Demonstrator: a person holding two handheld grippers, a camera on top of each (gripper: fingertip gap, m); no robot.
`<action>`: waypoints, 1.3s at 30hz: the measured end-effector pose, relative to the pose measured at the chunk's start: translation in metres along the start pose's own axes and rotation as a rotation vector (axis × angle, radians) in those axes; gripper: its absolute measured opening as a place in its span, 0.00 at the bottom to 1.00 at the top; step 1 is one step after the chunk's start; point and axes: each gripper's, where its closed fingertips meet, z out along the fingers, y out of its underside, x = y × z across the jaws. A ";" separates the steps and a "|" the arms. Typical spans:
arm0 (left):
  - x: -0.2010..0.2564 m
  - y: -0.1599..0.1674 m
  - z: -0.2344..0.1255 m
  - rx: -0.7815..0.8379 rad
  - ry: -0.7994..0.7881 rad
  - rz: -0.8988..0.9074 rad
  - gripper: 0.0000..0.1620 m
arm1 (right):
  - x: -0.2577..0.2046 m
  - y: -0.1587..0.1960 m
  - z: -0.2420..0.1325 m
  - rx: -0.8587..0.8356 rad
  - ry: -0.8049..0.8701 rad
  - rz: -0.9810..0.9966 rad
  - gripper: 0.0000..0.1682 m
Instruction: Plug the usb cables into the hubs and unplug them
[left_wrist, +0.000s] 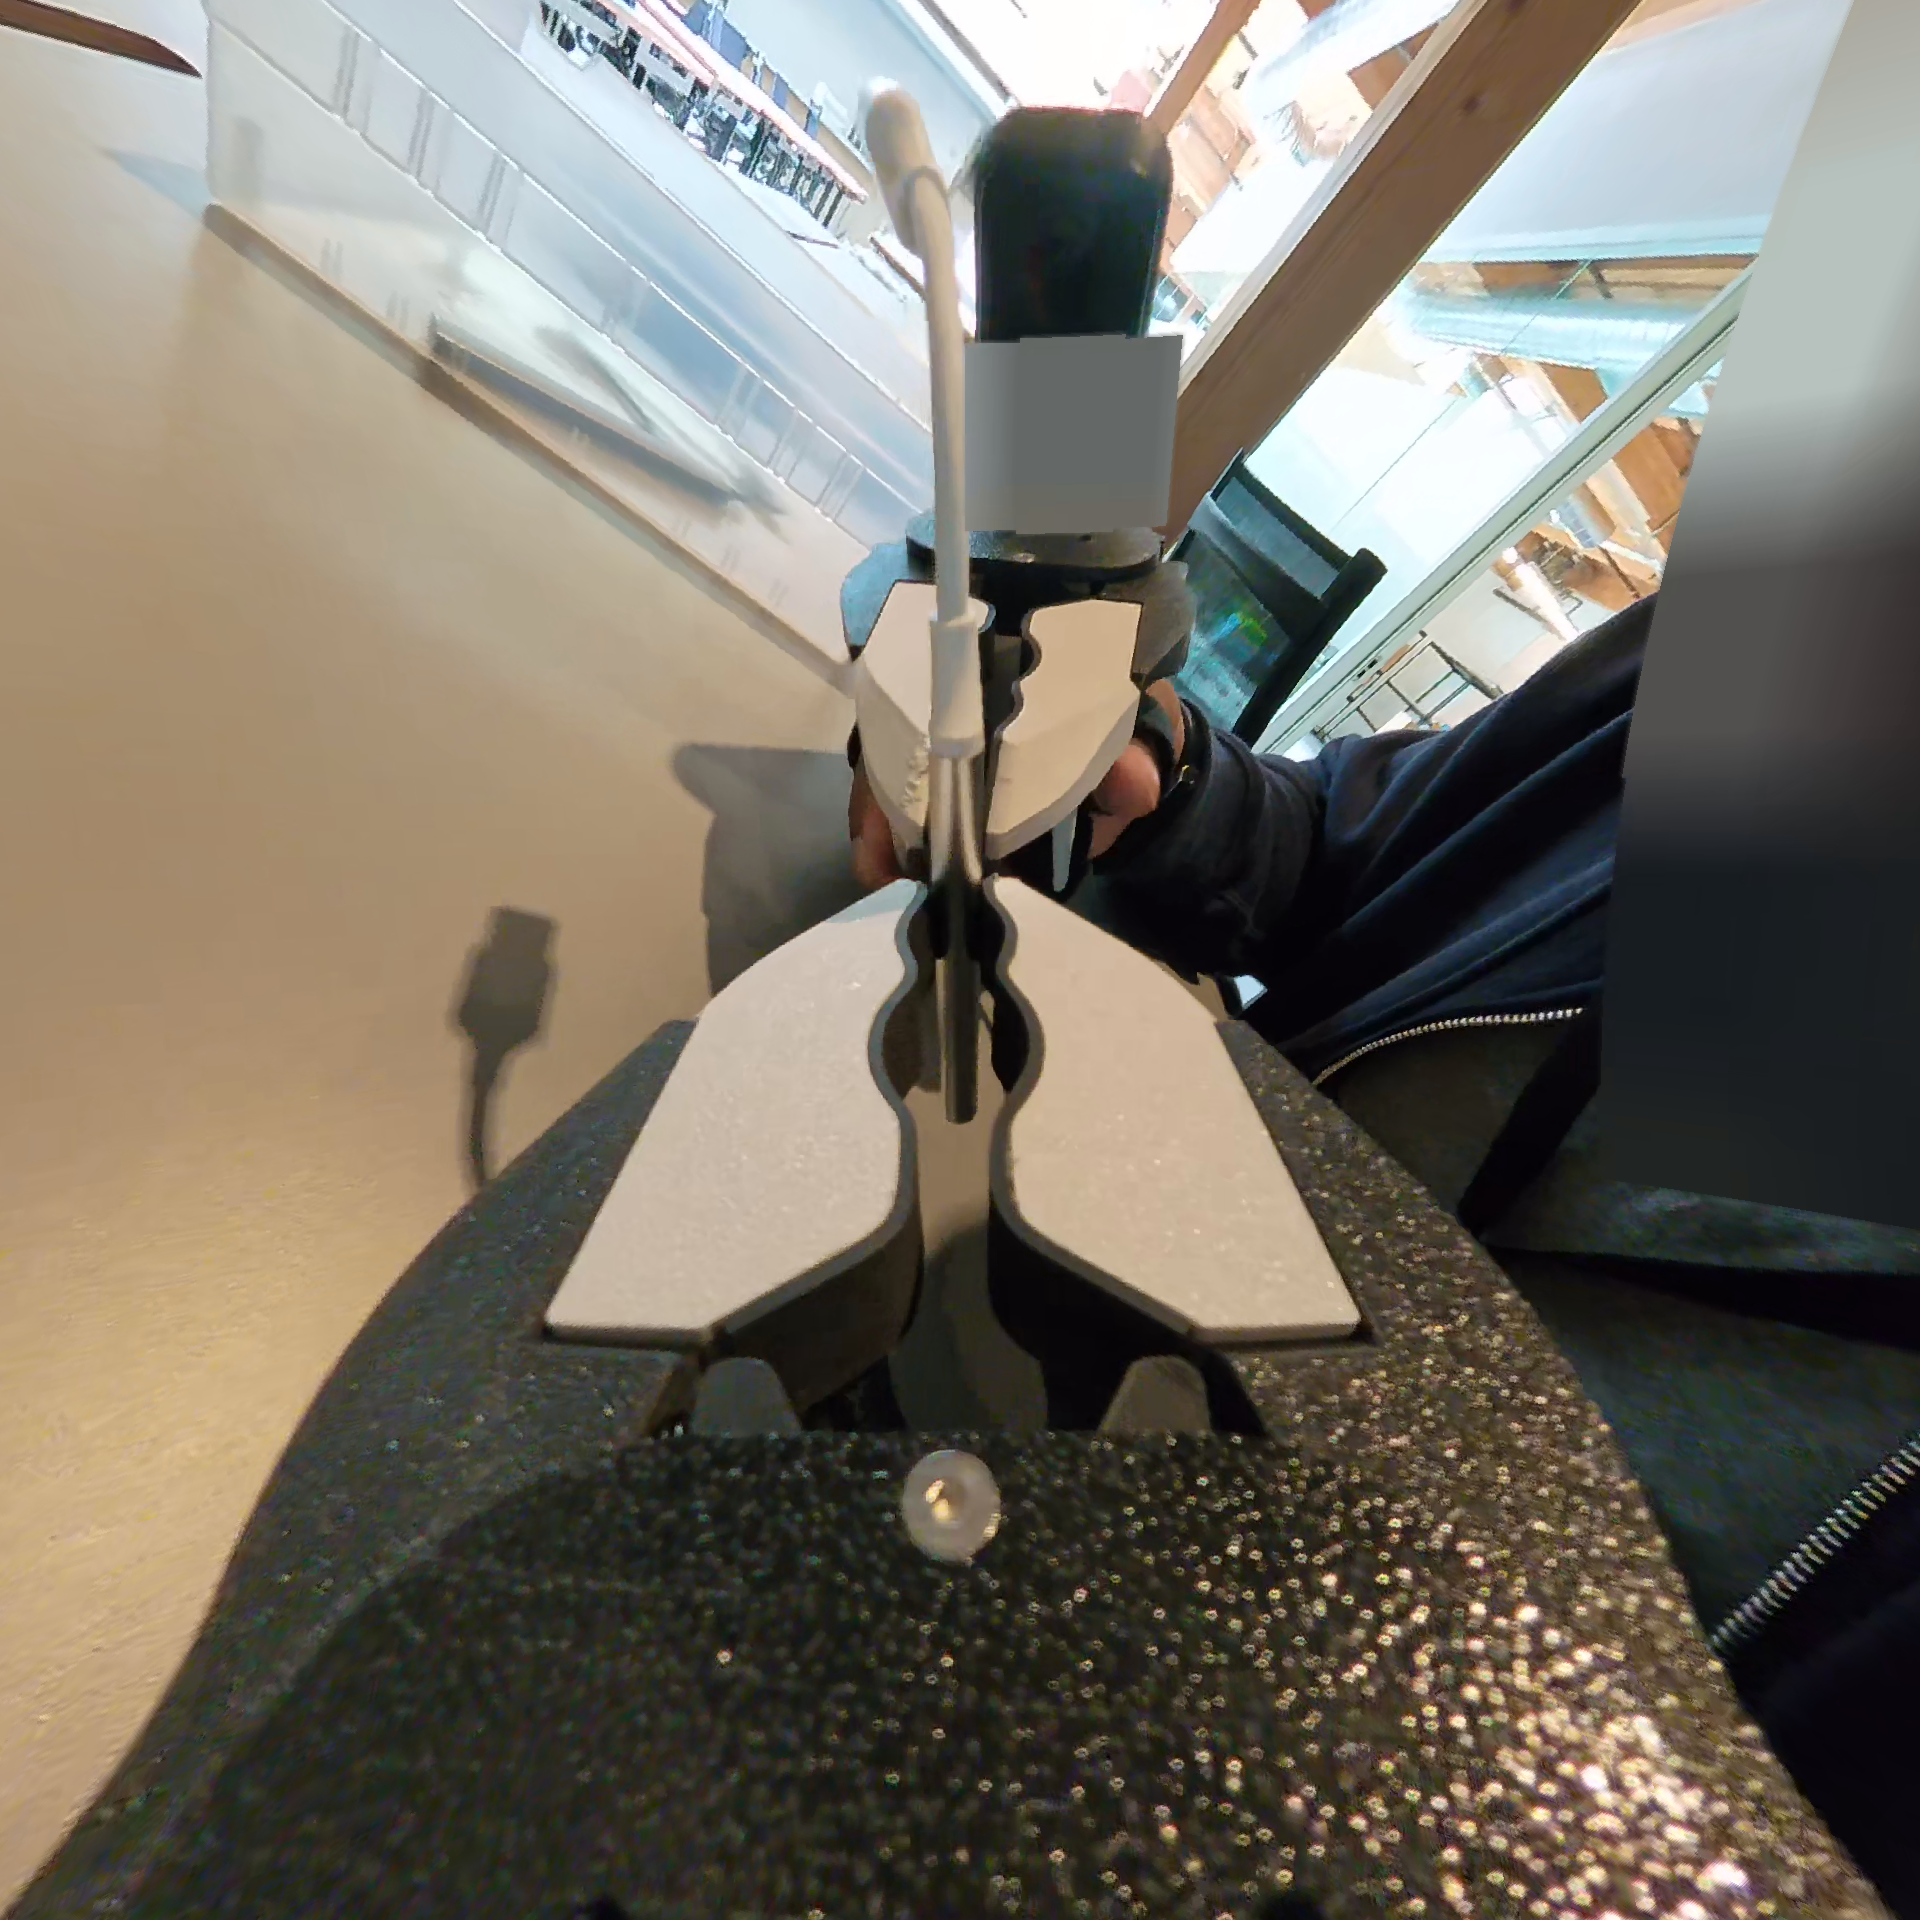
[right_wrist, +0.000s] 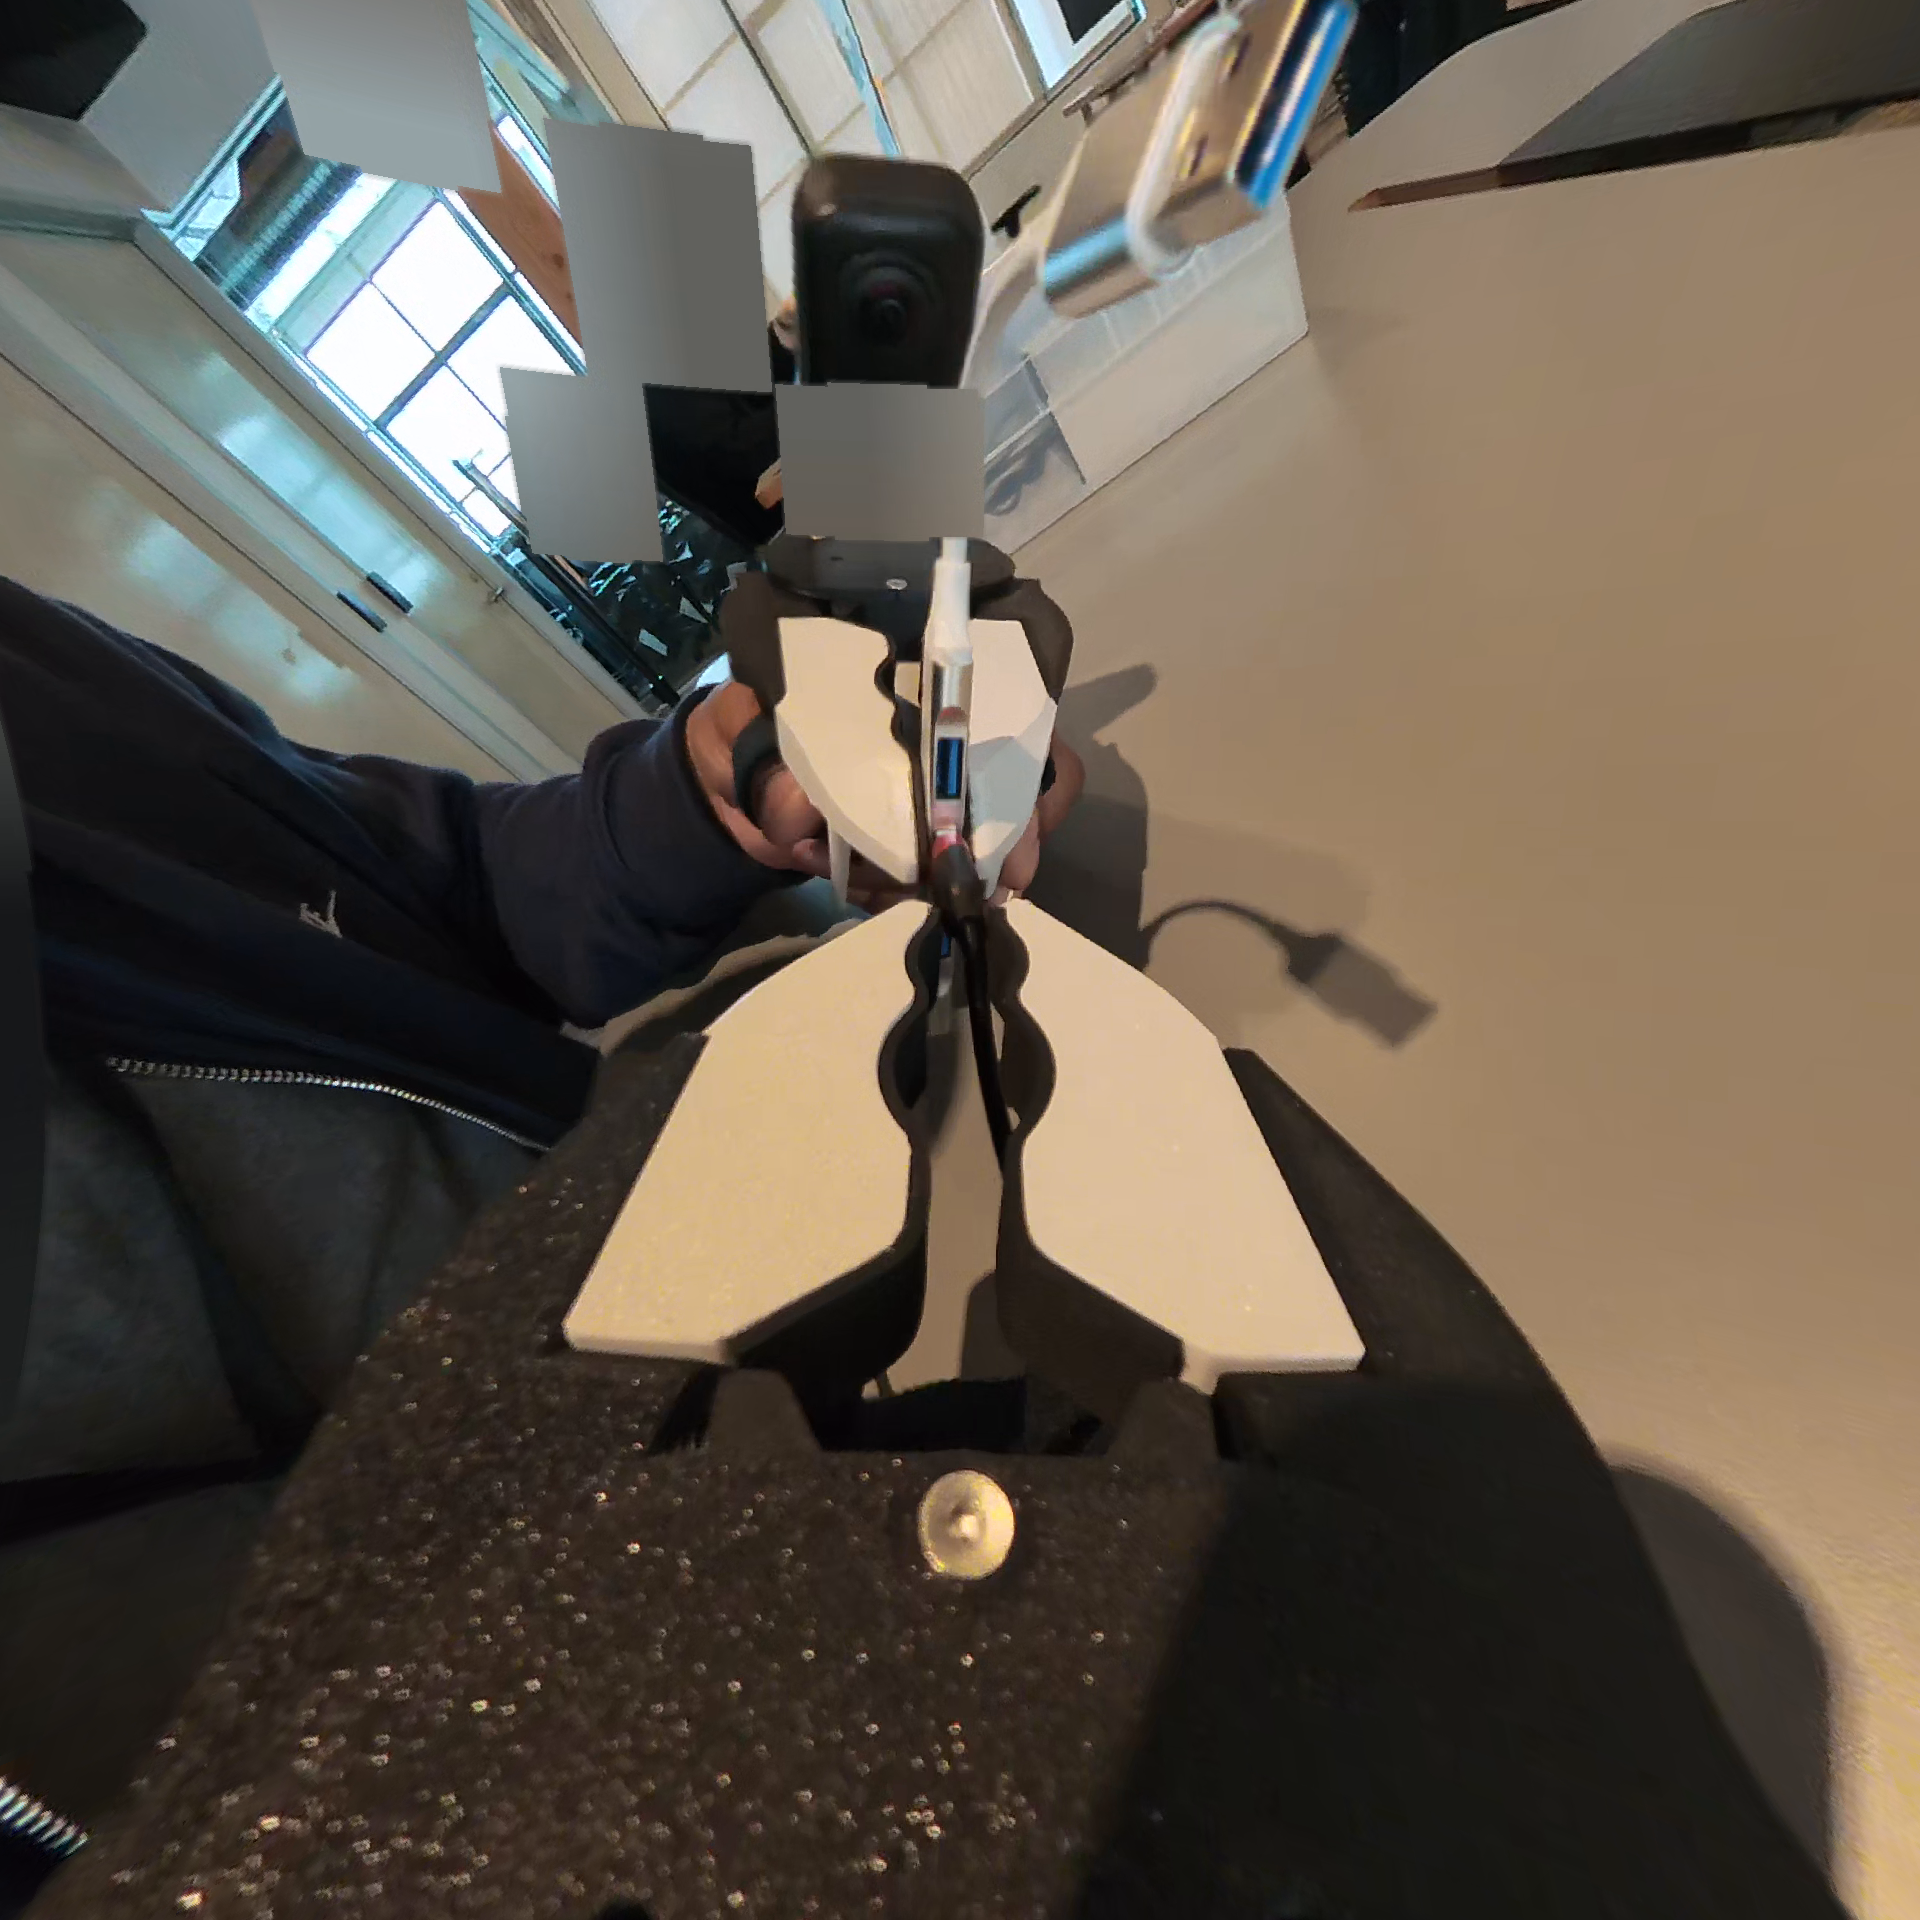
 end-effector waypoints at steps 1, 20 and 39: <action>0.000 -0.002 -0.001 0.012 0.005 -0.008 0.04 | 0.000 -0.001 -0.001 0.003 -0.001 0.001 0.05; 0.008 -0.025 -0.010 0.194 0.147 -0.137 0.10 | -0.004 -0.005 0.000 0.050 -0.067 0.109 0.03; -0.017 -0.047 -0.034 0.374 0.021 -0.162 0.09 | -0.033 -0.090 -0.072 0.330 0.068 -0.086 0.03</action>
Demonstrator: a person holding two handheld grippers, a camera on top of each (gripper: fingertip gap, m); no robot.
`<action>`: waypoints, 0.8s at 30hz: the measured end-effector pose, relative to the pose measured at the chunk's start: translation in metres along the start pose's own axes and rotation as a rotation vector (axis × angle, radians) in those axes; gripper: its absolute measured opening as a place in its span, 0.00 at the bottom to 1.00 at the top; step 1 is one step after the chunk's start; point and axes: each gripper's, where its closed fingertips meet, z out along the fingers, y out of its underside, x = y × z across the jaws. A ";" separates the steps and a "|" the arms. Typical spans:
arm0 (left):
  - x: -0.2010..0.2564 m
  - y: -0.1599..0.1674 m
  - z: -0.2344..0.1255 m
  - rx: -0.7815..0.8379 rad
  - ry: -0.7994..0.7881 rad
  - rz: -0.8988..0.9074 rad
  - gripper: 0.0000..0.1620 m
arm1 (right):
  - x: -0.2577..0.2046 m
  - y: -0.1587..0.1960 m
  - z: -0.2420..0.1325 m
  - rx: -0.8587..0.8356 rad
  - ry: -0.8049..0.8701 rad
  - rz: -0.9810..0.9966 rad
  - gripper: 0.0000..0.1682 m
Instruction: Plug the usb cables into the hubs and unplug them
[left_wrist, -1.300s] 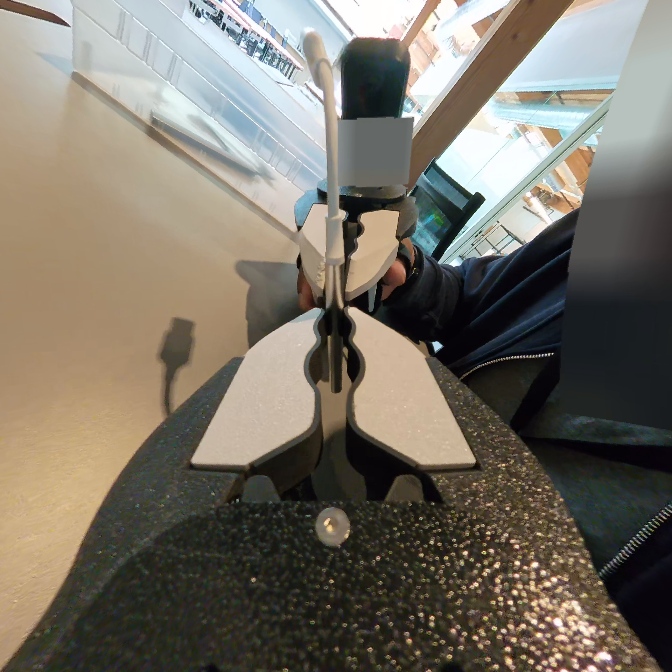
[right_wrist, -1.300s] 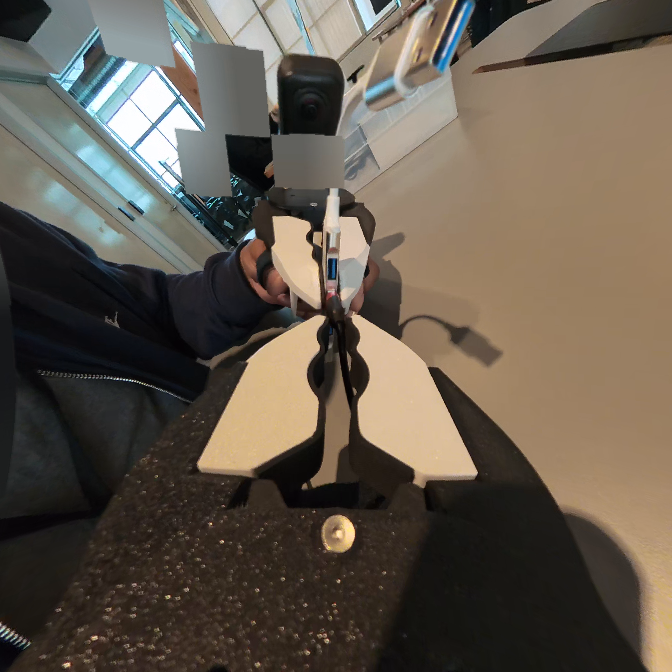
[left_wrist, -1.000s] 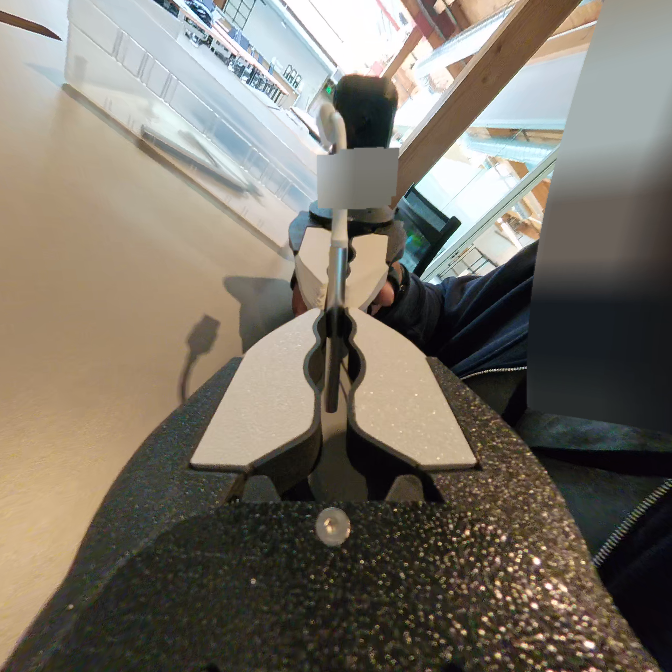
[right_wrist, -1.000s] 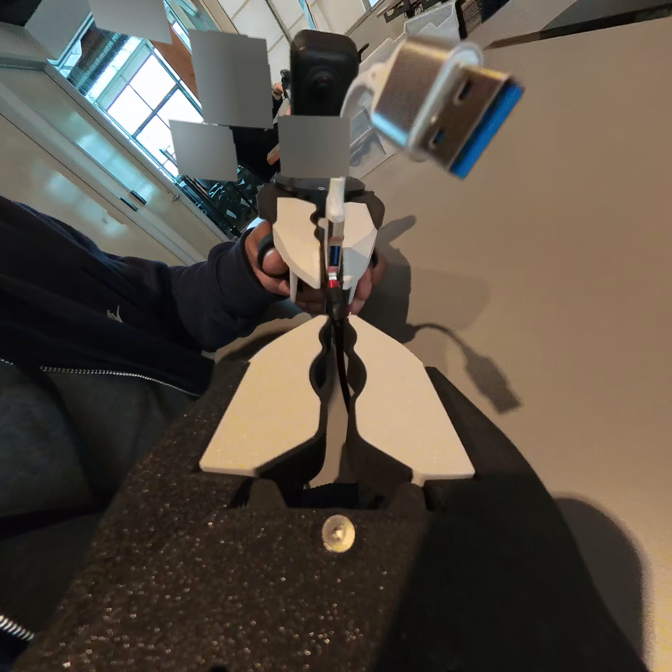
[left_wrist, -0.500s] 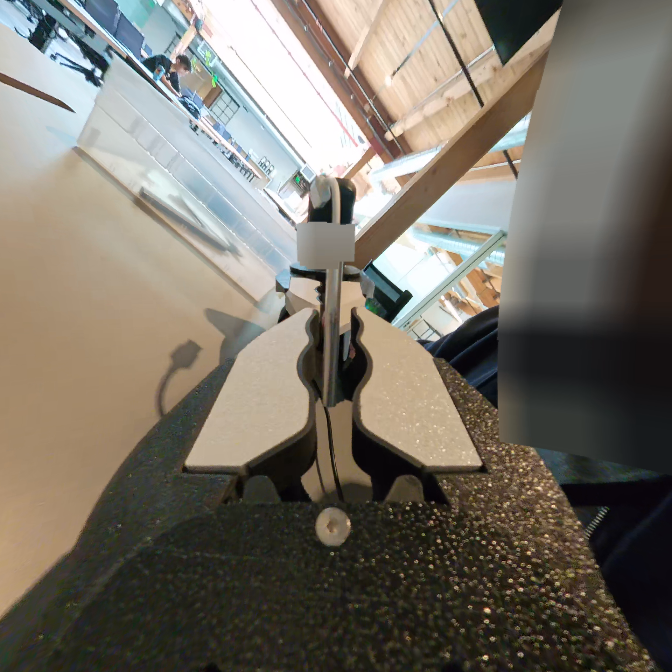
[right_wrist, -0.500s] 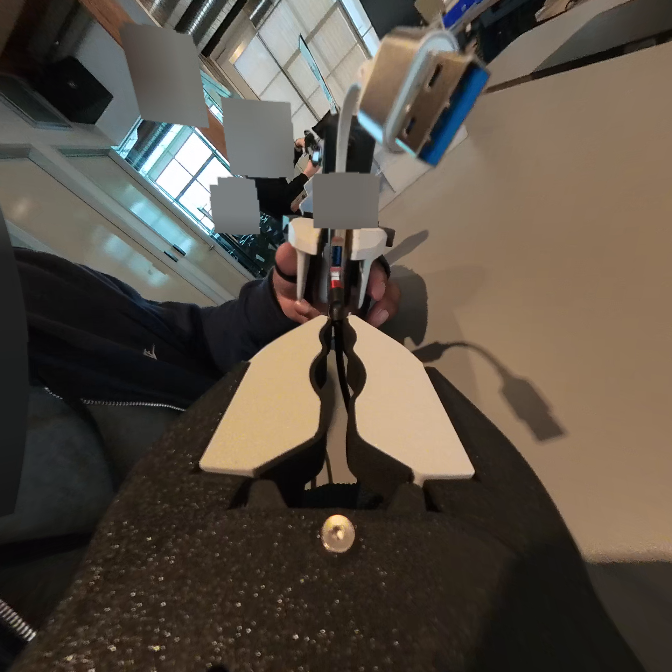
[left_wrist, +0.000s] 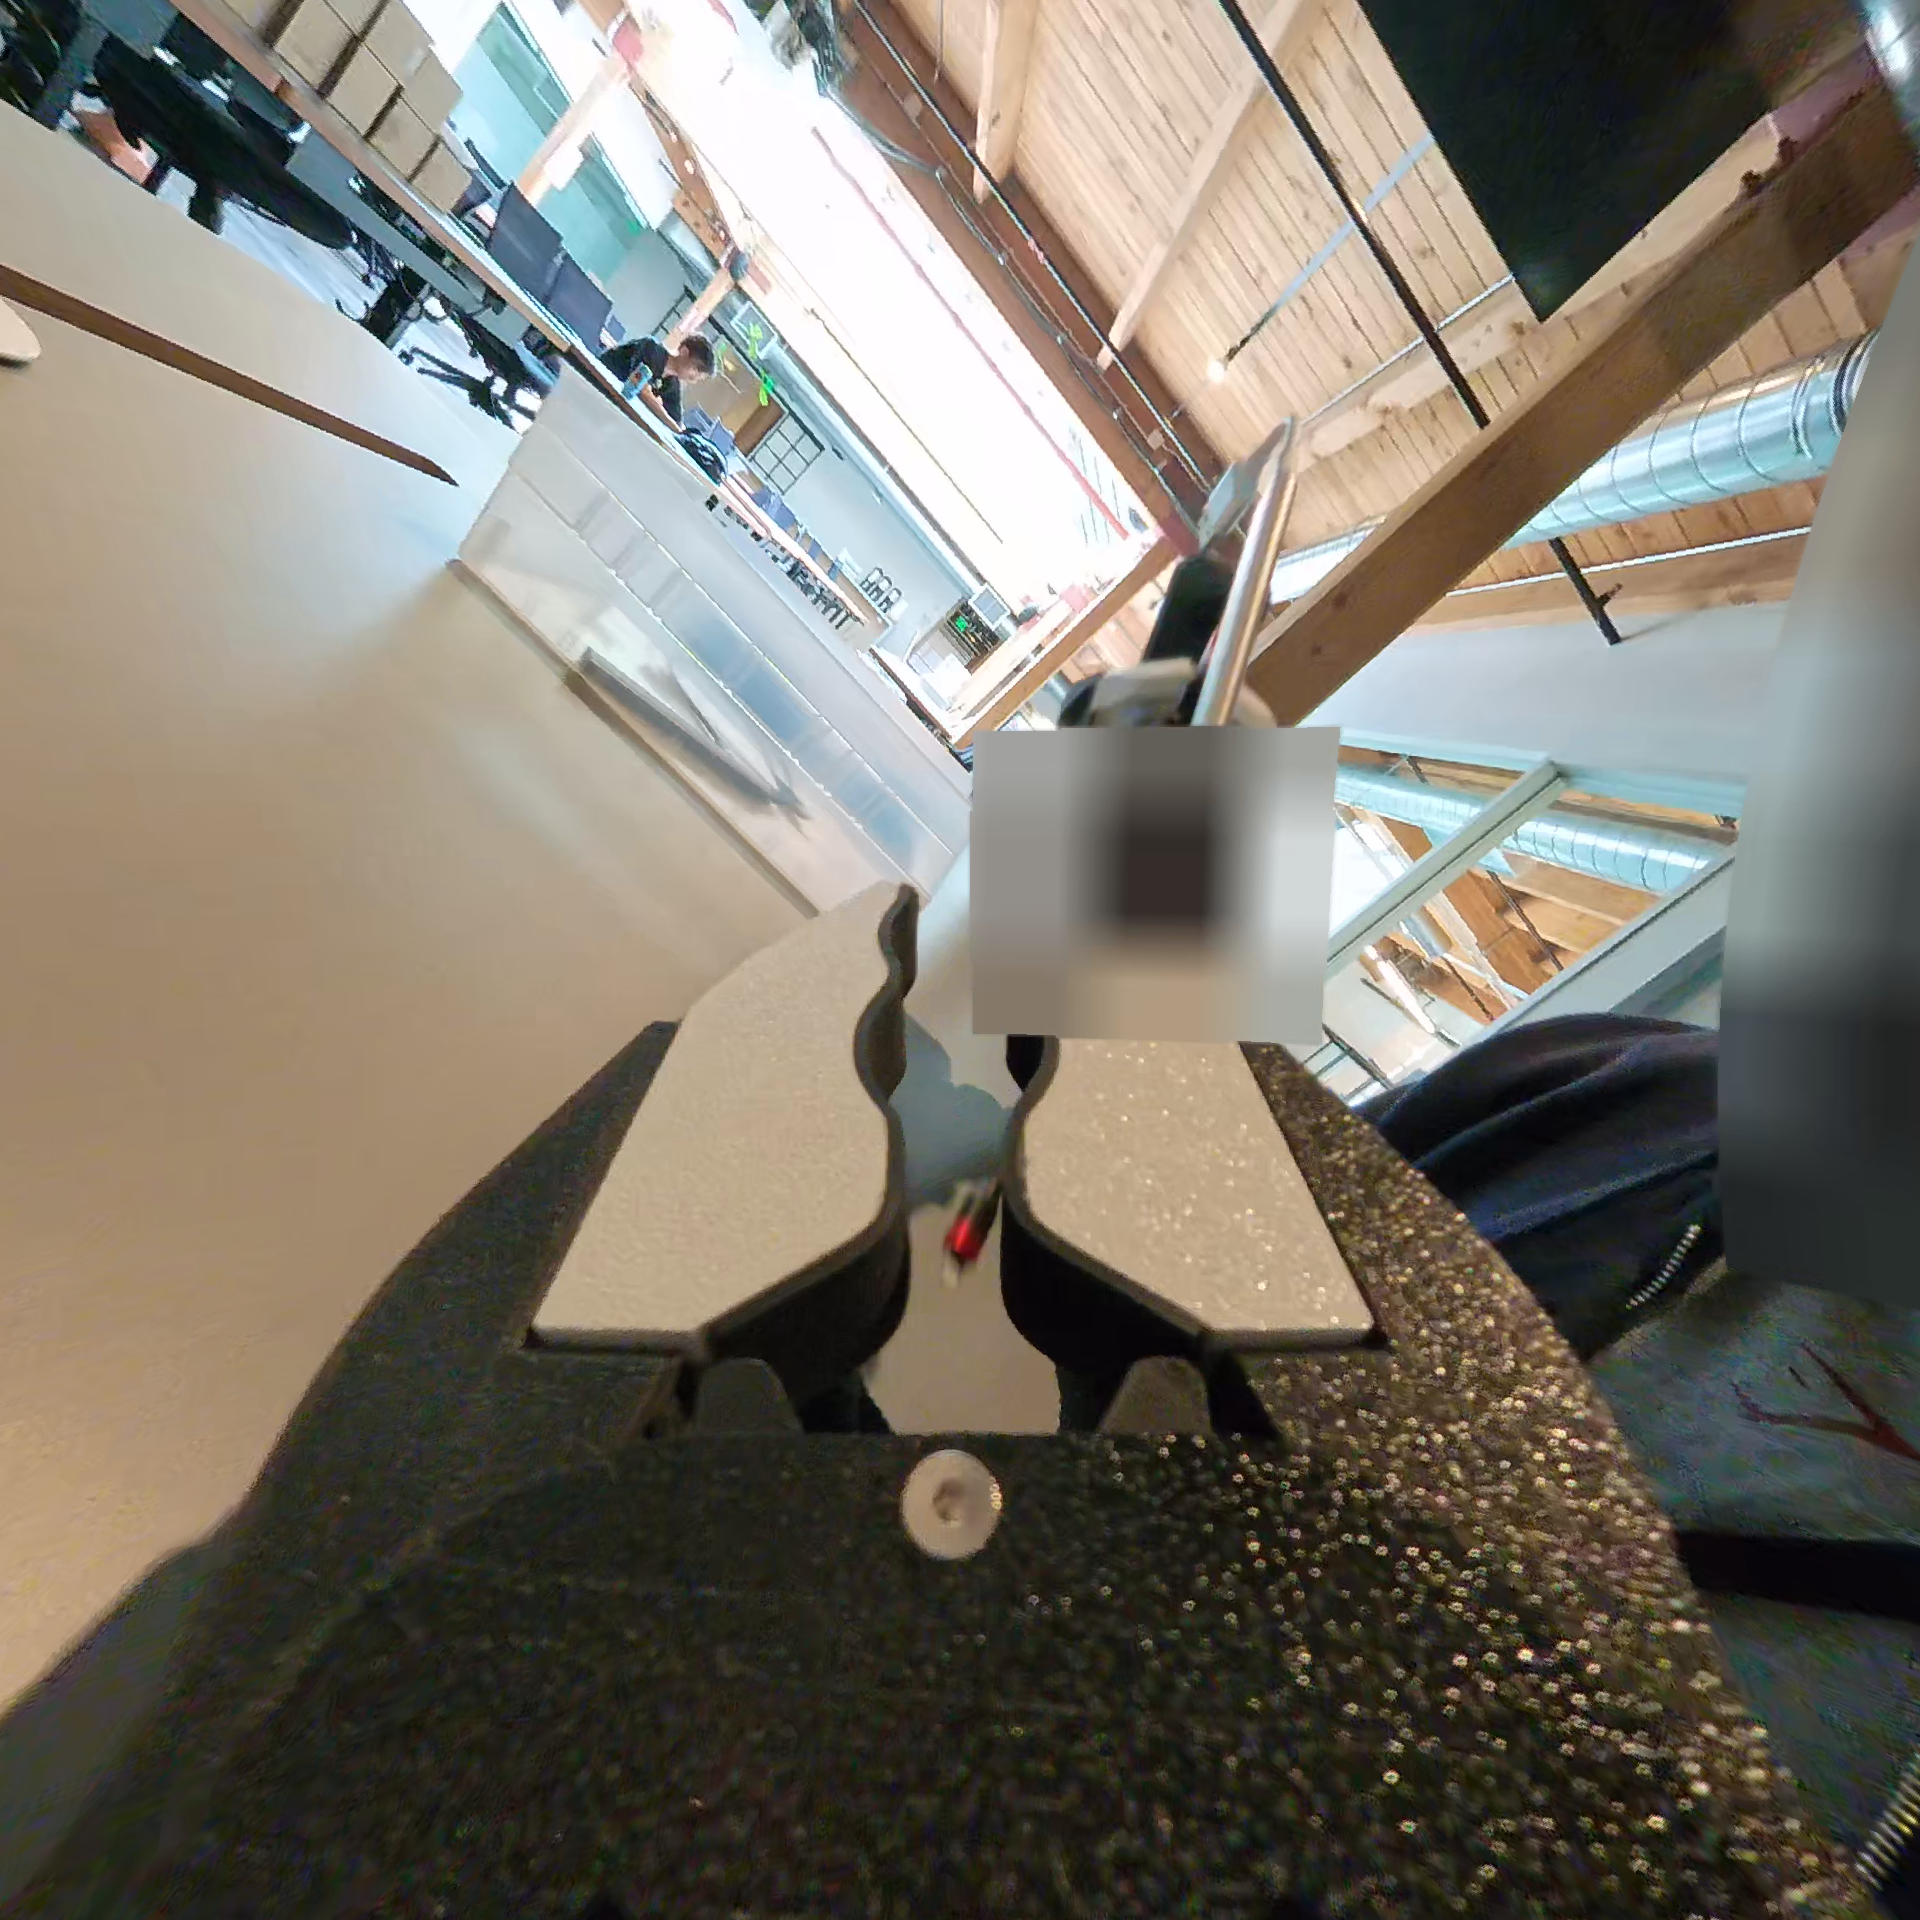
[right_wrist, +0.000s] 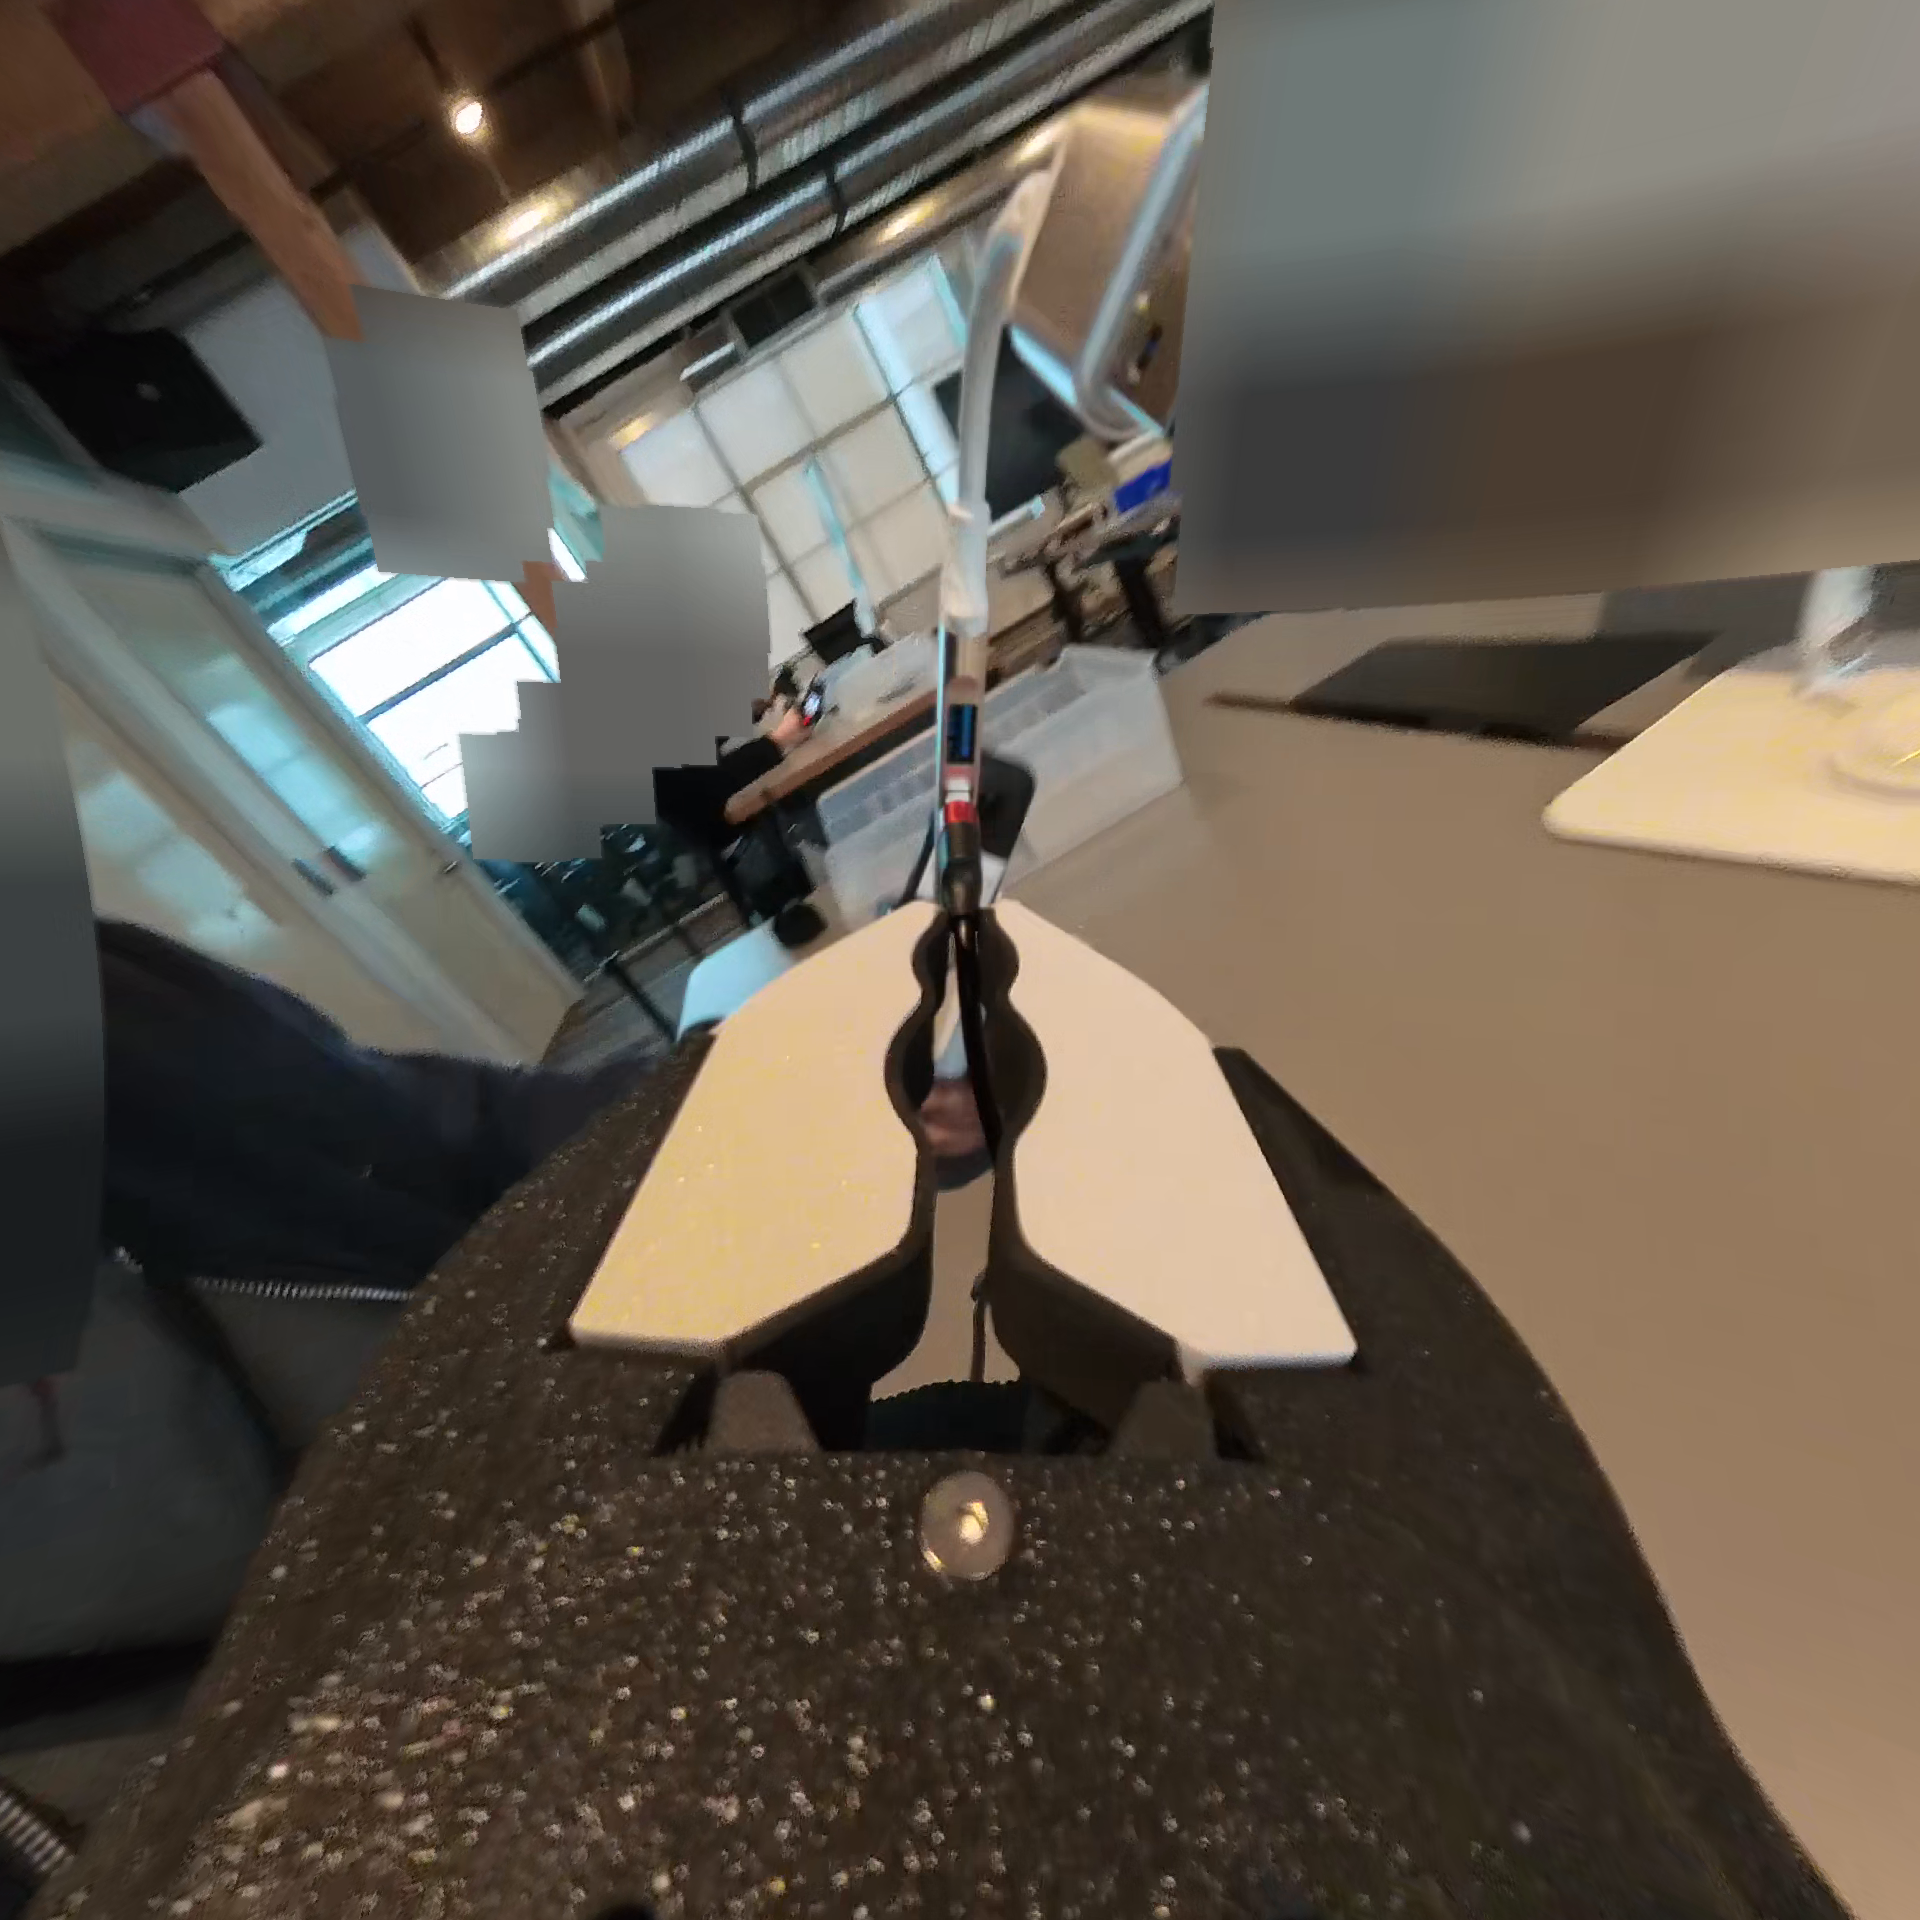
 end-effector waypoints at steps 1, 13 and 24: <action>0.000 -0.001 -0.001 0.006 0.000 -0.003 0.08 | 0.000 -0.017 -0.011 0.033 0.029 -0.023 0.03; -0.001 0.010 0.005 -0.059 -0.029 0.038 0.08 | -0.018 -0.188 -0.148 0.263 0.431 -0.407 0.03; -0.003 0.010 0.005 -0.060 -0.038 0.035 0.08 | 0.045 -0.190 -0.223 0.131 0.846 -0.550 0.03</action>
